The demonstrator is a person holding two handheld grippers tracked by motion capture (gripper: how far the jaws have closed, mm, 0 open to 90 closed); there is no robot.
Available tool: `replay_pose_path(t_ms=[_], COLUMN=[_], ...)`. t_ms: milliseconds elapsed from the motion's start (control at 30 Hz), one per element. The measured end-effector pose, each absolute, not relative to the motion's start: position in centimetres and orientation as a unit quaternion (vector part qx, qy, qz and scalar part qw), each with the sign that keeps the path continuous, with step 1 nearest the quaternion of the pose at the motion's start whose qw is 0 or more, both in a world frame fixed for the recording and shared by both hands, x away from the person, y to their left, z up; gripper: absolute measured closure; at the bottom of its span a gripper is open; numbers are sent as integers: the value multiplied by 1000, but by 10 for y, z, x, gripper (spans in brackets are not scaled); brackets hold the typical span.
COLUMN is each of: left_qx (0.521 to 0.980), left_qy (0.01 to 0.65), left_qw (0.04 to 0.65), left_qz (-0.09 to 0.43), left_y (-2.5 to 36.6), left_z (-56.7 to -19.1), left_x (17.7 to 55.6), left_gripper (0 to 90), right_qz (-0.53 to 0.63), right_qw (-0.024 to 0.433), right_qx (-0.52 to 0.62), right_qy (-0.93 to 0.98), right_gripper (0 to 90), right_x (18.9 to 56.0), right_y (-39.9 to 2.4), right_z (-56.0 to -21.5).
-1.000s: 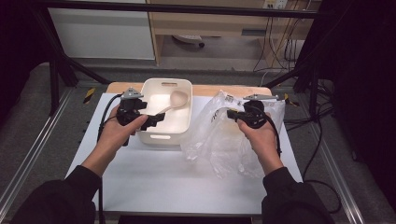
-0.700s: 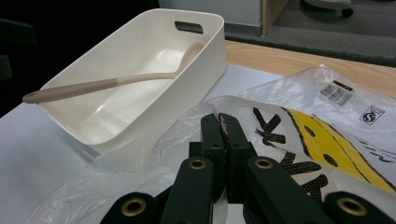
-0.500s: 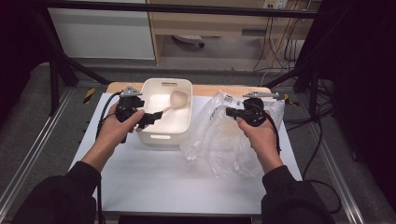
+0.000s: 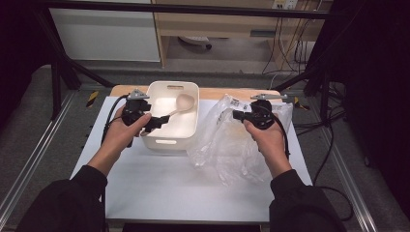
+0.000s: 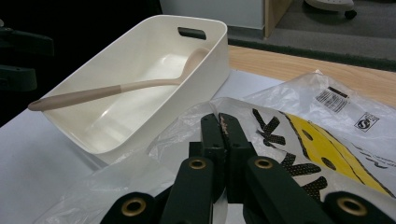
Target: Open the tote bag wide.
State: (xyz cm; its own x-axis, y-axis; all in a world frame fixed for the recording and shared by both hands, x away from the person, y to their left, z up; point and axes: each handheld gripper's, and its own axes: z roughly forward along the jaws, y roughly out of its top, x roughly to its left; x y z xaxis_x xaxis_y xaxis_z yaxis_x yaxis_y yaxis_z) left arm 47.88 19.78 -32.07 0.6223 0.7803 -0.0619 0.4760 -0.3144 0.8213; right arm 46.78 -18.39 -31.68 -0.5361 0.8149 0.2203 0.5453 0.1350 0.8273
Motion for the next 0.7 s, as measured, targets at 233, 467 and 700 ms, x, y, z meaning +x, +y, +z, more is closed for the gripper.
replay_pose_path(t_ms=[233,467,700], left_qx=[796,800,800], left_qy=[392,394,411], left_qw=[426,417,400], left_qz=[175,174,173], left_y=[194,194,198], left_z=[-325,-331,-338], left_x=[483,489,497], left_gripper=[115,150,178], right_qz=[471,470,468], right_qw=[143,142,142], right_qx=[458,457,455], right_qy=[740,741,744], right_gripper=[900,900,900], right_x=[469,468,467], right_y=[-183,-184,-182], right_z=[-317,-318,-318])
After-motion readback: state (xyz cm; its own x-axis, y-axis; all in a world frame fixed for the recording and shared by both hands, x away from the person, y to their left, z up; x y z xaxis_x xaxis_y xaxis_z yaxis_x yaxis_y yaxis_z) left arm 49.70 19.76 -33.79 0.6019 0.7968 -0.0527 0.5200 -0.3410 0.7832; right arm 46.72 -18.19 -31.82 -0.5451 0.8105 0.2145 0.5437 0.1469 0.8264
